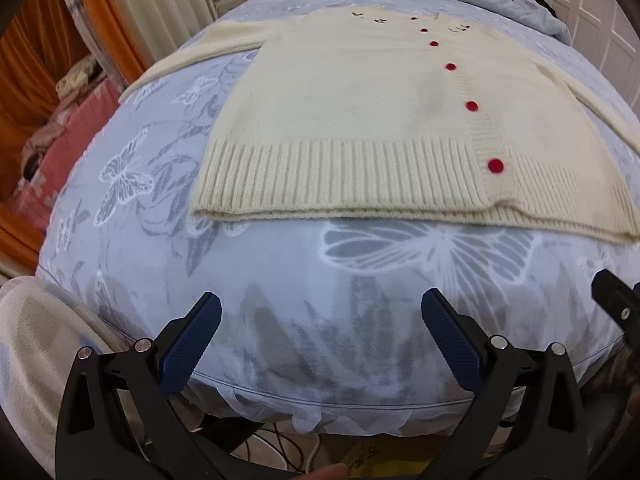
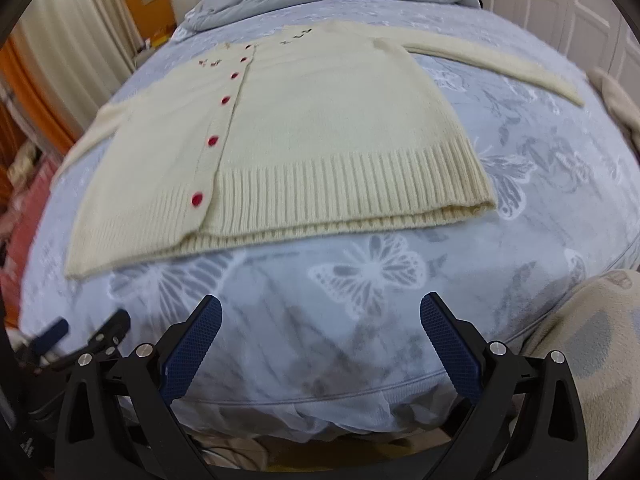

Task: Fold small clothes

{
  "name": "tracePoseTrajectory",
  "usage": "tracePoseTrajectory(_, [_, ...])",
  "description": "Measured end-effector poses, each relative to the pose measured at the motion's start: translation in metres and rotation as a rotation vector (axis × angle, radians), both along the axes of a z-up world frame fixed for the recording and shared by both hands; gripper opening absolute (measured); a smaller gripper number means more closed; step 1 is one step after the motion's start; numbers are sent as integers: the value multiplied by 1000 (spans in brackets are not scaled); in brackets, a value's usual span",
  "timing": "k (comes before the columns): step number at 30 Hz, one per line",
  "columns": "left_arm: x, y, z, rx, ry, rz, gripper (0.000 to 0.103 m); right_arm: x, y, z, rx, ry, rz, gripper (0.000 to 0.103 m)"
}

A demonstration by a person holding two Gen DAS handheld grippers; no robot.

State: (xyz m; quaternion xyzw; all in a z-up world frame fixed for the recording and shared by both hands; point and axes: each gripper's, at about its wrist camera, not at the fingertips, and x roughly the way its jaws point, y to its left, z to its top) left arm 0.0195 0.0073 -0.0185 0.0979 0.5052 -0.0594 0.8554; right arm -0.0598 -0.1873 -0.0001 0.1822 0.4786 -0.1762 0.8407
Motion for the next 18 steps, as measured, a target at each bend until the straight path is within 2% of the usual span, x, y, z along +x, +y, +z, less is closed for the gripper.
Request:
tracePoseTrajectory(4, [19, 9, 21, -88, 16, 23, 98, 3, -53, 20, 111, -87, -88, 98])
tracePoseTrajectory(7, [40, 7, 35, -105, 11, 29, 98, 14, -144, 40, 134, -166, -226, 98])
tracePoseTrajectory(10, [64, 5, 39, -134, 37, 54, 98, 27, -234, 39, 180, -167, -360, 98])
tracePoseTrajectory(11, [69, 5, 38, -142, 45, 63, 98, 32, -275, 35, 203, -164, -434, 98])
tracePoseTrajectory(14, [90, 0, 28, -152, 91, 97, 98, 36, -362, 22, 215, -139, -613, 98])
tracePoseTrajectory(18, [106, -11, 25, -121, 80, 93, 98, 47, -441, 5, 185, -117, -725, 98])
